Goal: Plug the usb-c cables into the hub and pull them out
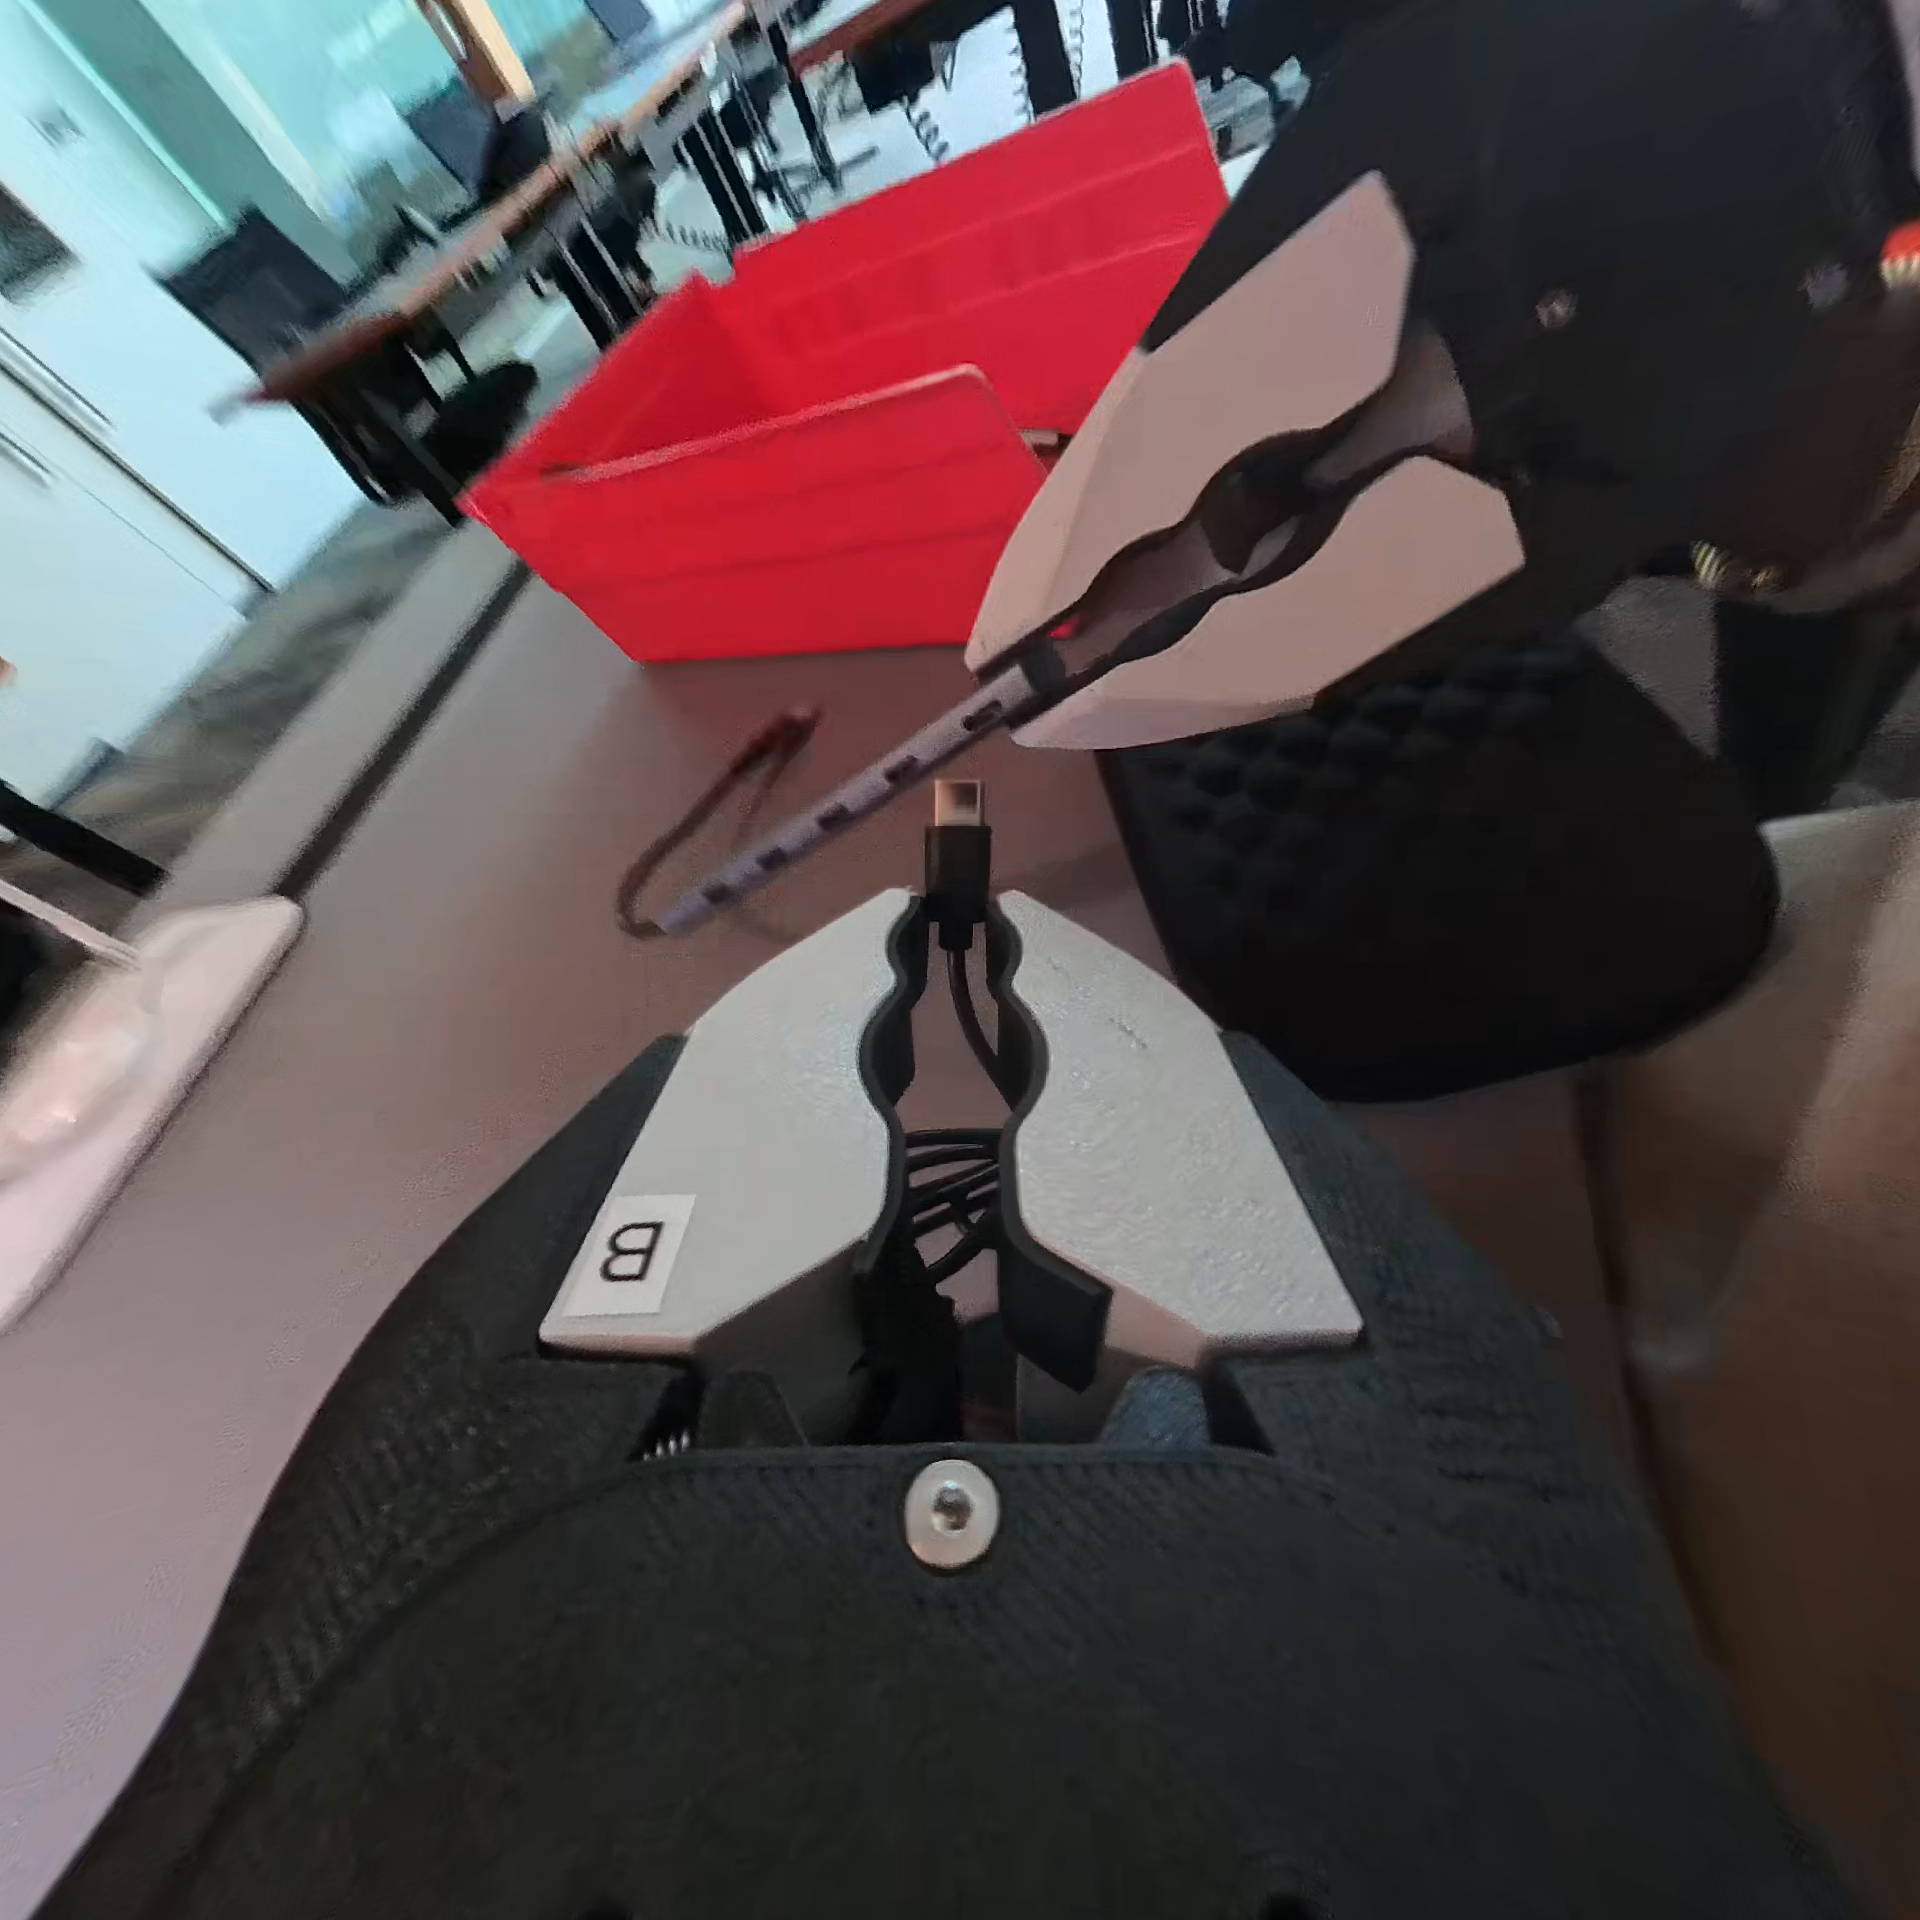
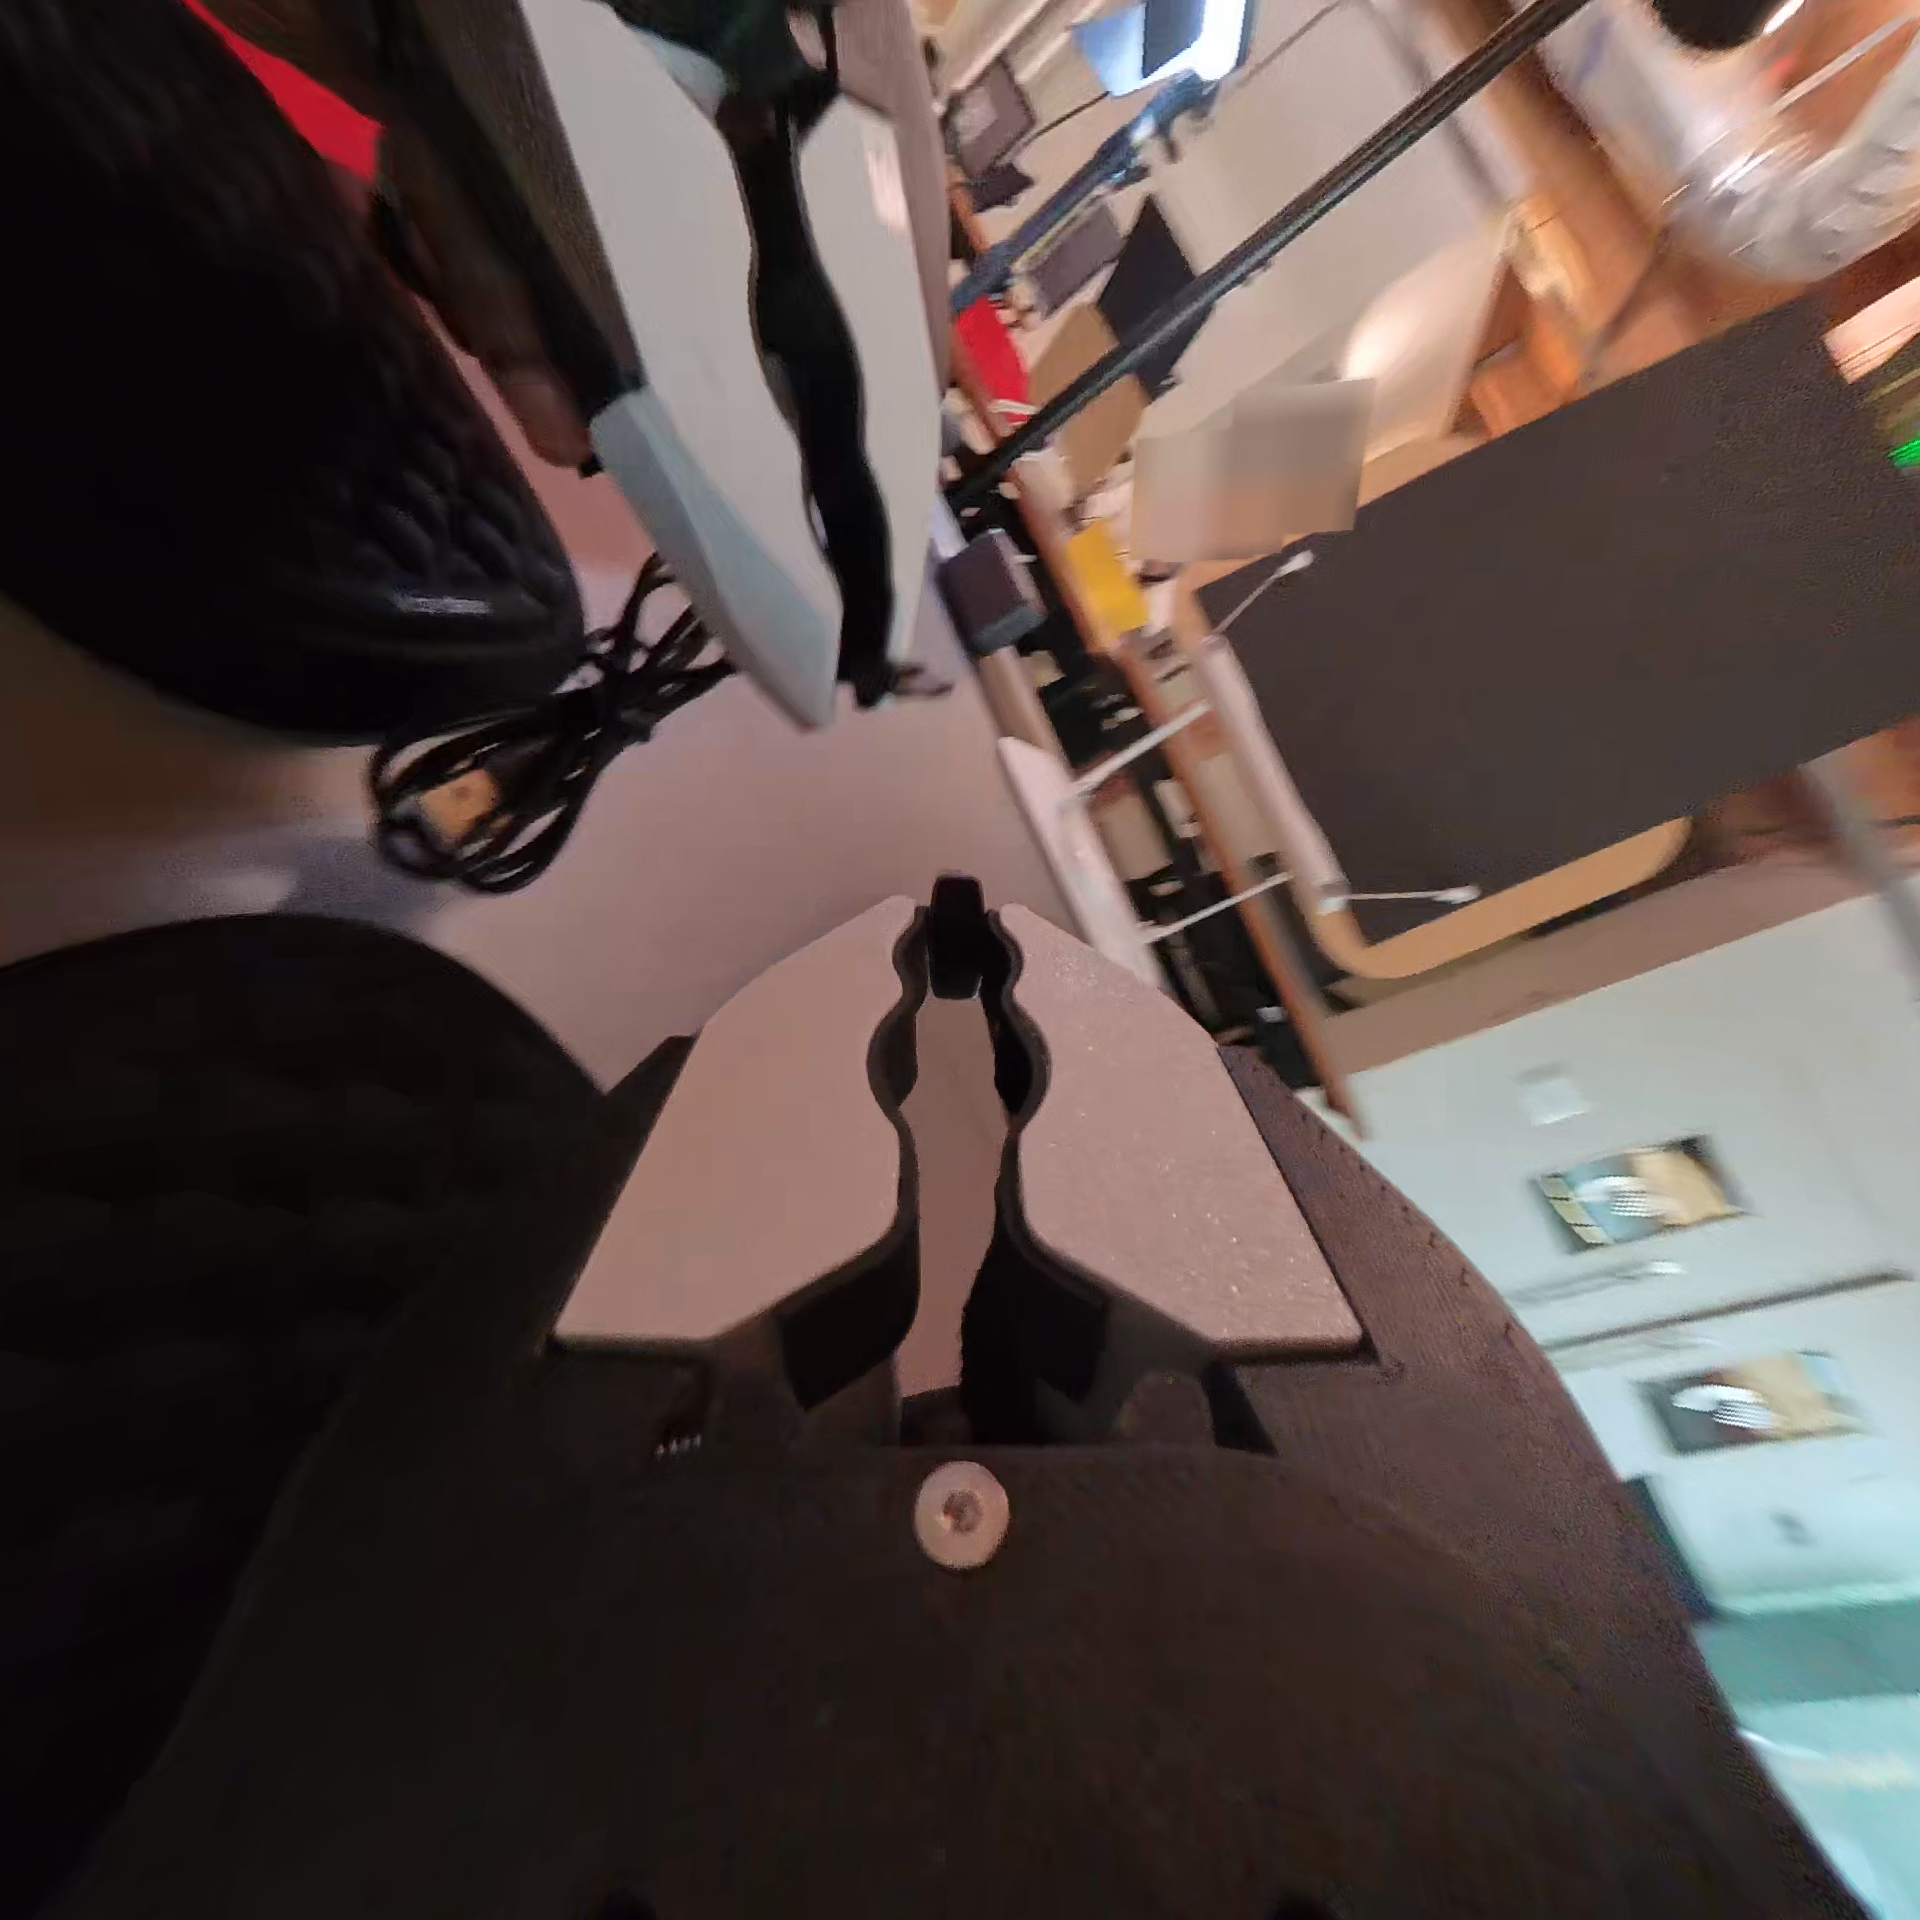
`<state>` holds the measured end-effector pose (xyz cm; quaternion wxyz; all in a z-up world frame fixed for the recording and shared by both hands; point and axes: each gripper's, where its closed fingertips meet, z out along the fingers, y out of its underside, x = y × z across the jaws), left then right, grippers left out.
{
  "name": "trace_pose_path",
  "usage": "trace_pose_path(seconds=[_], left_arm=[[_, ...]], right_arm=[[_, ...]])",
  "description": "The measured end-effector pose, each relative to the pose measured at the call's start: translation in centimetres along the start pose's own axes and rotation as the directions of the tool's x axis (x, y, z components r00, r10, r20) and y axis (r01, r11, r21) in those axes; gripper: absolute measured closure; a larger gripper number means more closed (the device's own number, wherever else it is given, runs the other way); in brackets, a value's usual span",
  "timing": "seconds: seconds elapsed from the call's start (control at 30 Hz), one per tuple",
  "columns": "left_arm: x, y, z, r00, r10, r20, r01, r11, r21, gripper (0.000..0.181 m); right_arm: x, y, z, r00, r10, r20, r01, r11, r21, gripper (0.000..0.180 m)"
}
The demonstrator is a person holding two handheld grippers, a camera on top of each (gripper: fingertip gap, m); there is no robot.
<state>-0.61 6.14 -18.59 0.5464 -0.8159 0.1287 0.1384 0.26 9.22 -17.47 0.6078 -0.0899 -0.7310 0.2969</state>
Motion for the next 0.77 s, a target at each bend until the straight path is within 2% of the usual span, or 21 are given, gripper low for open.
trace_pose_path(seconds=[0.1,0.27,0.47,0.77], left_arm=[[0.6,1.0,0.5,0.991,-0.114,-0.063,0.11,0.992,-0.063,0.17],[0.3,2.9,0.6,0.98,-0.193,-0.056,0.181,0.968,-0.173,0.17],[1.3,3.4,1.6,0.964,-0.25,-0.089,0.22,0.941,-0.257,0.17],[1.3,3.9,2.1,0.961,-0.262,-0.084,0.224,0.923,-0.314,0.17]], right_arm=[[-0.2,-0.5,0.7,0.983,-0.176,-0.058,0.173,0.984,-0.052,0.171],[-1.8,-0.4,1.1,0.933,-0.361,0.0,0.36,0.931,-0.056,0.171],[-1.6,0.5,1.6,0.803,-0.595,0.033,0.593,0.795,-0.128,0.171],[-2.8,1.0,1.8,0.617,-0.769,0.167,0.784,0.619,-0.048,0.171]])
